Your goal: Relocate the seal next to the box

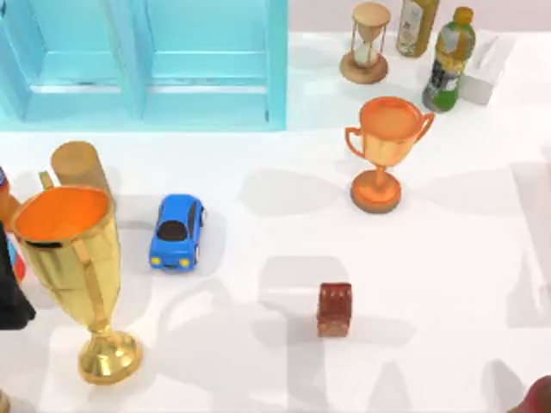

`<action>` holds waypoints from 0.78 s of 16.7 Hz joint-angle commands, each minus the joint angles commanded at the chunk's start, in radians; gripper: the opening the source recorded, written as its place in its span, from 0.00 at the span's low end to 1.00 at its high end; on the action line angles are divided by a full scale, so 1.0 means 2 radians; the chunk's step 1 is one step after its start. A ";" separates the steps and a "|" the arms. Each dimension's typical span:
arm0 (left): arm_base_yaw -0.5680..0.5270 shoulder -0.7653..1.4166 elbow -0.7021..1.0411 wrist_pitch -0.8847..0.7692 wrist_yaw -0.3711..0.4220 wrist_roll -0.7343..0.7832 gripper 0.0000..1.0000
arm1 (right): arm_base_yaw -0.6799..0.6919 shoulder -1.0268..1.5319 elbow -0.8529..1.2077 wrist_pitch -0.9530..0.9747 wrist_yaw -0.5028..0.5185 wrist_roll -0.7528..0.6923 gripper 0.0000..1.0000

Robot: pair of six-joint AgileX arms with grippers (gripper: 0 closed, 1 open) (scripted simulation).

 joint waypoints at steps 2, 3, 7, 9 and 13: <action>0.000 0.000 0.000 0.000 0.000 0.000 1.00 | 0.000 0.000 0.000 0.000 0.000 0.000 1.00; 0.000 0.000 0.000 0.000 0.000 0.000 1.00 | 0.004 0.005 0.005 -0.004 0.000 0.003 1.00; 0.000 0.000 0.000 0.000 0.000 0.000 1.00 | 0.057 0.078 0.072 -0.058 0.003 0.049 1.00; 0.000 0.000 0.000 0.000 0.000 0.000 1.00 | 0.098 0.146 0.132 -0.102 0.005 0.085 1.00; 0.000 0.000 0.000 0.000 0.000 0.000 1.00 | 0.189 0.325 0.288 -0.214 0.008 0.169 1.00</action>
